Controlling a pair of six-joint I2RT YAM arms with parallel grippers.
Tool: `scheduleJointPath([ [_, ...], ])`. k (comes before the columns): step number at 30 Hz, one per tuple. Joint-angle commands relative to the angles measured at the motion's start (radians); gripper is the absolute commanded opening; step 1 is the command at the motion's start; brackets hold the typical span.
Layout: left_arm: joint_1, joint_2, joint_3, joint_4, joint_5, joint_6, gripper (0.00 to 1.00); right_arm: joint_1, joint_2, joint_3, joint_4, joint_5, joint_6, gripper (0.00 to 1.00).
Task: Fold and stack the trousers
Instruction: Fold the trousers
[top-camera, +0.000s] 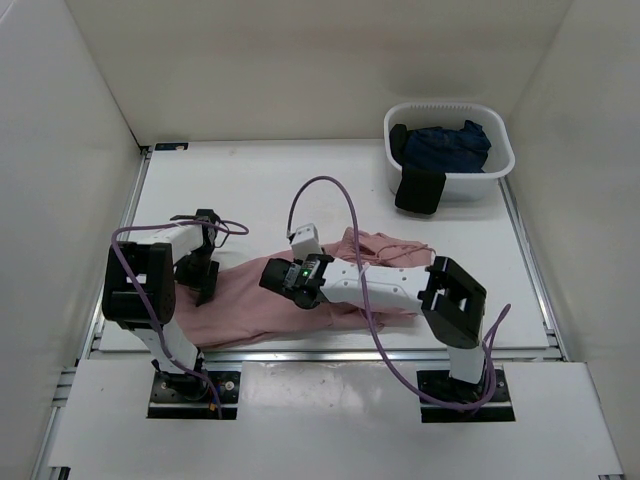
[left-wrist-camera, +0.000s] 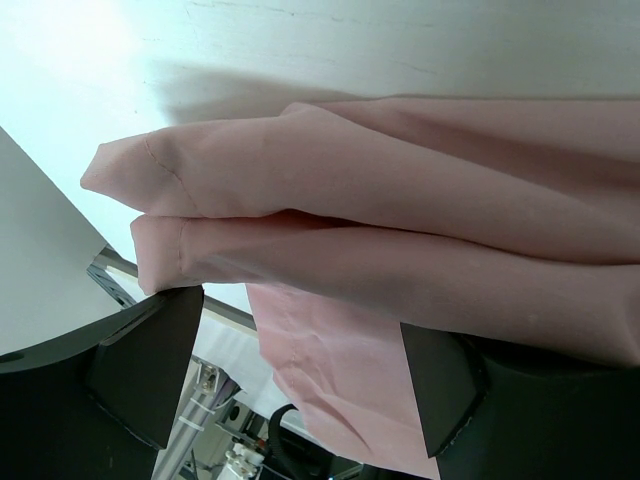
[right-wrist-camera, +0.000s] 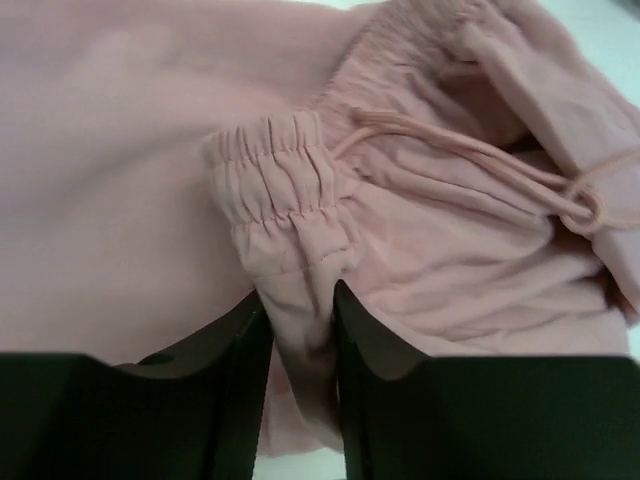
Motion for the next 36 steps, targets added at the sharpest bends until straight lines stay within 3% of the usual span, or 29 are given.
scheduleJointPath([
  [1, -0.007, 0.008, 0.016, 0.056, 0.030, -0.013, 0.90, 0.016, -0.050, -0.002, 0.136, -0.122, -0.166, 0.34],
  [2, -0.007, 0.008, 0.016, 0.056, 0.030, -0.013, 0.90, 0.031, -0.062, 0.010, 0.156, -0.122, -0.194, 0.12],
  [3, -0.007, 0.008, 0.016, 0.056, 0.030, -0.013, 0.90, 0.031, -0.071, 0.036, 0.165, -0.104, -0.211, 0.00],
  [9, -0.007, 0.008, 0.016, 0.065, 0.030, -0.013, 0.90, -0.001, 0.072, 0.206, 0.095, -0.107, -0.244, 0.00],
  [10, -0.007, 0.008, 0.016, 0.065, 0.030, -0.013, 0.90, -0.001, 0.086, 0.206, 0.095, -0.172, -0.272, 0.00],
  [11, -0.007, 0.008, 0.016, 0.065, 0.030, -0.013, 0.90, -0.001, 0.097, 0.206, 0.136, -0.235, -0.309, 0.09],
  [15, -0.007, 0.008, 0.016, 0.074, 0.030, -0.013, 0.92, -0.010, 0.088, 0.183, 0.119, -0.352, -0.399, 0.76],
  [18, -0.007, 0.020, 0.007, 0.074, 0.030, -0.013, 0.92, -0.056, -0.034, 0.147, 0.144, -0.389, -0.487, 0.85],
  [23, -0.007, 0.020, 0.007, 0.074, 0.030, -0.013, 0.92, -0.288, -0.157, 0.191, 0.164, -0.490, -0.562, 0.92],
  [25, -0.007, 0.030, 0.007, 0.074, 0.030, -0.013, 0.92, -0.427, -0.113, 0.229, 0.124, -0.594, -0.587, 0.93],
  [28, -0.007, 0.030, -0.002, 0.074, 0.020, -0.013, 0.92, -0.524, 0.072, 0.390, -0.024, -0.617, -0.640, 0.99],
  [30, -0.007, 0.030, -0.002, 0.074, 0.020, -0.013, 0.92, -0.524, 0.155, 0.412, -0.030, -0.581, -0.694, 0.99],
  [36, -0.007, 0.030, -0.012, 0.074, 0.011, -0.013, 0.92, -0.570, 0.211, 0.377, 0.013, -0.683, -0.699, 0.99],
])
